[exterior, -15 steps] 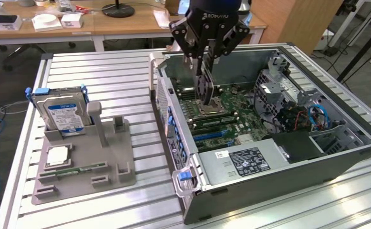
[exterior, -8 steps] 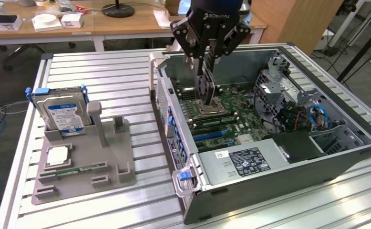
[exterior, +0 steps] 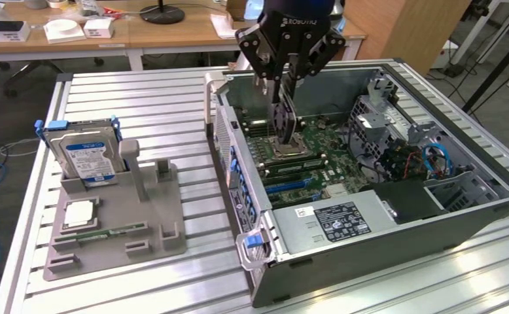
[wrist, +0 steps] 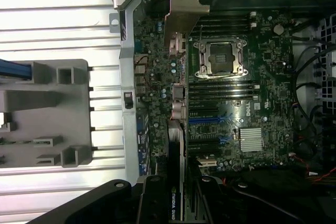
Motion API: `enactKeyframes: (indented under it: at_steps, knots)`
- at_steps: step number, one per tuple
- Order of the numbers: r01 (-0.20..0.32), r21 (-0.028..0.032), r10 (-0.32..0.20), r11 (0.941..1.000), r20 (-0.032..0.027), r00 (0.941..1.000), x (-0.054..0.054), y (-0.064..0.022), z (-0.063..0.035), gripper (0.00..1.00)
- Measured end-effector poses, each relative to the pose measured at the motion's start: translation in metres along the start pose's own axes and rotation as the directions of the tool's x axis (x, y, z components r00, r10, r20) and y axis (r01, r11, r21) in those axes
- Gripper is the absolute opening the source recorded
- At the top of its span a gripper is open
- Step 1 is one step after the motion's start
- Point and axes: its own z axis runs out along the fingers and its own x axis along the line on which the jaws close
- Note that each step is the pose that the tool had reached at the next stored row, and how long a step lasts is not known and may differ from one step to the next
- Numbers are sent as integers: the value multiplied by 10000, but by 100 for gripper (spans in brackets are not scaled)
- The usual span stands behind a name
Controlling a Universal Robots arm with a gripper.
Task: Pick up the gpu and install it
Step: 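Pick up the gpu and move the gpu toward the slot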
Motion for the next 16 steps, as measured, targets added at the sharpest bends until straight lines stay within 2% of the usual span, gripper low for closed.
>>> enactKeyframes:
  at_steps: [16]
  knots:
    - [0,1,0,10000,0,10000,-41,3,1,26]
